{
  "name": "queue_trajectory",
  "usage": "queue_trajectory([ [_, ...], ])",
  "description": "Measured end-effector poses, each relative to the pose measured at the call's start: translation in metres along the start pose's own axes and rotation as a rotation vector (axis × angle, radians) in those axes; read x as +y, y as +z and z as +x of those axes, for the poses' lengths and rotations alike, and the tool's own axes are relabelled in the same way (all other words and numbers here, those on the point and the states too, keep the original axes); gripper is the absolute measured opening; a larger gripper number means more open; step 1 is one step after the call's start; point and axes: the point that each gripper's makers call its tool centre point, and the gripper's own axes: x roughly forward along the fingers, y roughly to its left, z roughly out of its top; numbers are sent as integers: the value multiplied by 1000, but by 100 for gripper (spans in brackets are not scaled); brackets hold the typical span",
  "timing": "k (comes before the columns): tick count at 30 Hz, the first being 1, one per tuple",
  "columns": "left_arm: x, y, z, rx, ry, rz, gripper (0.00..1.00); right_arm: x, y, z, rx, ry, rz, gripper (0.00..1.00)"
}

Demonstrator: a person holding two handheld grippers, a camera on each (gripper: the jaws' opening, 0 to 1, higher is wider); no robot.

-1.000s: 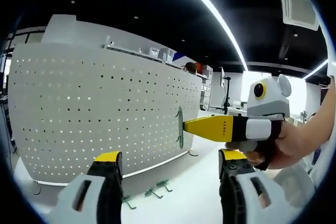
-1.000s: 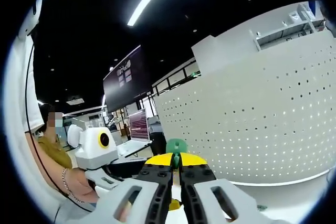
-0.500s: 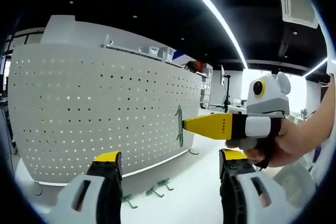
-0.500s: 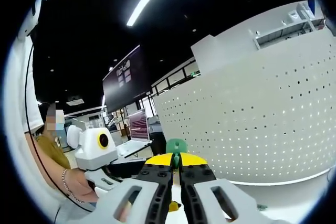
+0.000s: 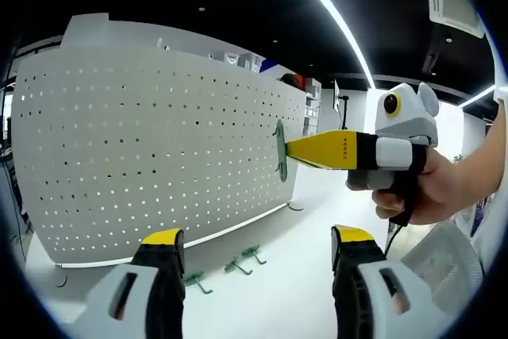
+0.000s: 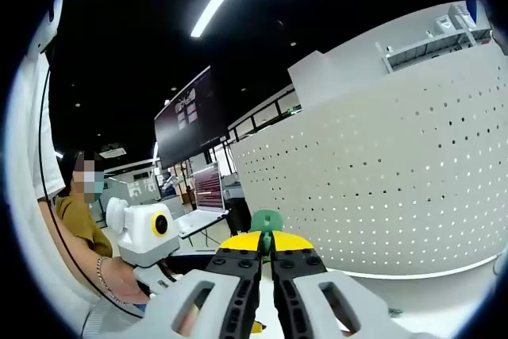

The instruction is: Insert the hook assembly into the mounting plate slot until the hook locks in place.

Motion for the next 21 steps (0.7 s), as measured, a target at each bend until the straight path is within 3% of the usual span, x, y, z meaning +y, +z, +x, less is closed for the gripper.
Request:
queue_trajectory([
  [21,9,-54,-21,137,-10,-25,76,-5,-3,-3,10,-24,-2,1],
])
